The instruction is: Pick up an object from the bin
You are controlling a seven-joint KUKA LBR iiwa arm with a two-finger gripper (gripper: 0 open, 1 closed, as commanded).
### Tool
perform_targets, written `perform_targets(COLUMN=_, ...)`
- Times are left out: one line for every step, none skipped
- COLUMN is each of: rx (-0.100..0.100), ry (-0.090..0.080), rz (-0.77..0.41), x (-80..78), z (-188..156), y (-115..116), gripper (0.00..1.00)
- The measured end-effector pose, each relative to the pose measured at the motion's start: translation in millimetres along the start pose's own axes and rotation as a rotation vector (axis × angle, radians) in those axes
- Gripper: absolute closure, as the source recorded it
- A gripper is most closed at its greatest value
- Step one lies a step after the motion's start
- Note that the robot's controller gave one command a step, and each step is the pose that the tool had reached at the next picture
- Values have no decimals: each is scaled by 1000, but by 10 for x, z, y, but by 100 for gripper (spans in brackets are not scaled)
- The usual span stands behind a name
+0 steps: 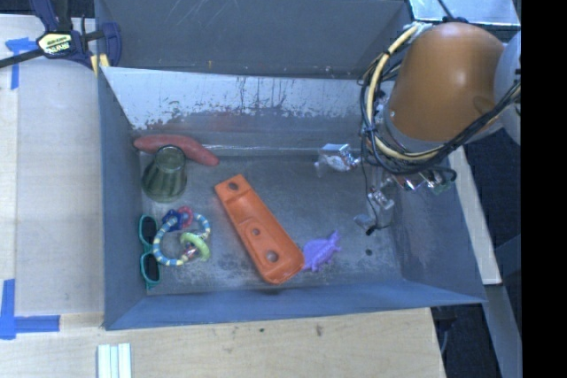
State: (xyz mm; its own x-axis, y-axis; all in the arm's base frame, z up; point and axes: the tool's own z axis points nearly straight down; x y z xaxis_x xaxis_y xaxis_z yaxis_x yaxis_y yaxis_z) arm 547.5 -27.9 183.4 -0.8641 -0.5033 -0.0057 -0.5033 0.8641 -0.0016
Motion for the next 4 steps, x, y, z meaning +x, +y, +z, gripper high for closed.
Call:
perform_targets(rx=5, ry=0, rz=-25, x=200, z=193, y=192, gripper=0)
perform_targets(rx=-1, ry=-1, rz=138, x=77, z=305, y=398, gripper=0)
perform_targets(rx=4, ry=-3, rz=30, x=0, z=542, y=496, gripper=0)
perform_targets(rx=2, ry=-12, rz=-316, x=64, z=1109, y=1031, gripper=100)
